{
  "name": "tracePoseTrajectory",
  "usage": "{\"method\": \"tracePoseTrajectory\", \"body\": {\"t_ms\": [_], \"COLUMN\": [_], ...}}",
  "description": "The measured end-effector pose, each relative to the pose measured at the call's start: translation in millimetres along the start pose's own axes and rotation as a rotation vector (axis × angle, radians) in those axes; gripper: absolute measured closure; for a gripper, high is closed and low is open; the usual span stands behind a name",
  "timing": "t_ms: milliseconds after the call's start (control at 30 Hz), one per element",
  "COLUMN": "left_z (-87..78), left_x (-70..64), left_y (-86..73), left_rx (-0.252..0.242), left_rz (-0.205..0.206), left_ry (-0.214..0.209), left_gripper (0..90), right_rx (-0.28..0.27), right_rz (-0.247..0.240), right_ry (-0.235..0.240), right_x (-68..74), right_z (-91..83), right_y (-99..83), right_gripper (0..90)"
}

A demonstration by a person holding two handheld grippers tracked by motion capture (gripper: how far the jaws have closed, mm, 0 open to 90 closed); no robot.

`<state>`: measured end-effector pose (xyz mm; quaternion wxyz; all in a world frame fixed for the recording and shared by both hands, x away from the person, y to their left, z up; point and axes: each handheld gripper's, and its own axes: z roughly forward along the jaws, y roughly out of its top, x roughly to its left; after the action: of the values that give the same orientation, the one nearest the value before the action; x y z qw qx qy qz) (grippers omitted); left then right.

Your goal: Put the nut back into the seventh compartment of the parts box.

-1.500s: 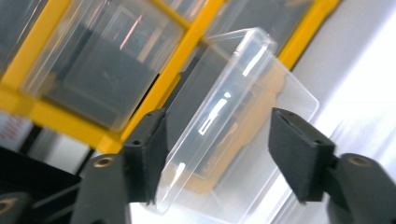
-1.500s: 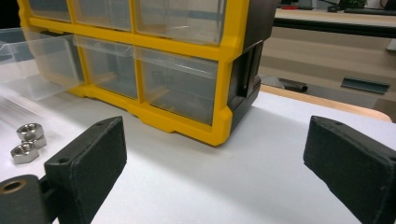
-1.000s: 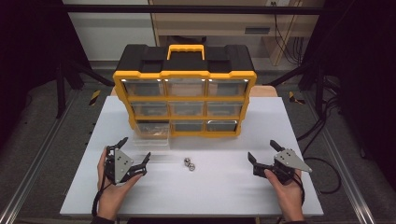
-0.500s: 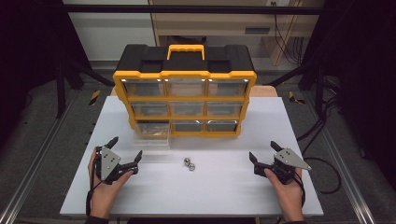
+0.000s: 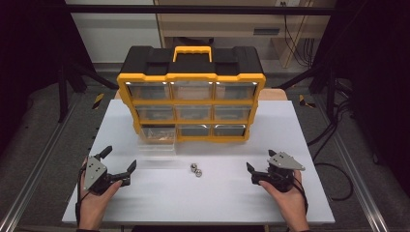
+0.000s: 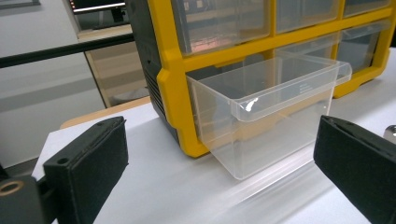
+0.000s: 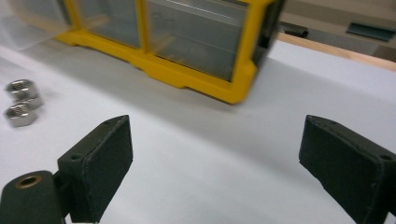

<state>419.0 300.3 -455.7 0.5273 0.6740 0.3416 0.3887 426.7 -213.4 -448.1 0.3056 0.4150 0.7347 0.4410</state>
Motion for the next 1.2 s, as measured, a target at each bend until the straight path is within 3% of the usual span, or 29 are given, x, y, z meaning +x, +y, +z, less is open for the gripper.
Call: {"method": "tracePoseTrajectory", "body": {"t_ms": [67, 233, 333, 467, 867, 1067, 1200], "left_z": [0.4, 2.1, 1.9, 1.7, 0.7, 2.4, 1.9], "left_x": [0.9, 1.9, 3.5, 5.0, 10.9, 12.8, 13.8], "left_y": [-1.2, -2.4, -2.9, -3.3, -4.5, -6.3, -6.5], "left_rx": [-0.007, -0.001, -0.008, -0.009, -0.033, -0.032, -0.035], "left_rz": [-0.012, -0.012, -0.024, -0.026, -0.045, -0.057, -0.065], "left_ry": [-0.014, -0.016, -0.019, -0.016, -0.027, -0.027, -0.023], "left_gripper": [2.4, 2.4, 2.4, 2.4, 2.8, 3.0, 3.0], "right_rx": [0.033, 0.076, 0.158, 0.197, 0.244, 0.286, 0.335], "right_rz": [-0.031, -0.043, -0.081, -0.109, -0.195, -0.228, -0.241], "right_ry": [0.024, 0.077, 0.123, 0.166, 0.236, 0.282, 0.329], "right_x": [10.7, 25.1, 42.4, 56.1, 89.8, 104.8, 113.6], "right_z": [1.8, 6.1, 12.9, 19.9, 49.7, 64.7, 77.3], "right_y": [5.9, 13.9, 24.3, 35.5, 57.6, 63.6, 65.9], "right_gripper": [10.3, 11.8, 12.0, 11.3, 13.9, 19.1, 27.3]}}
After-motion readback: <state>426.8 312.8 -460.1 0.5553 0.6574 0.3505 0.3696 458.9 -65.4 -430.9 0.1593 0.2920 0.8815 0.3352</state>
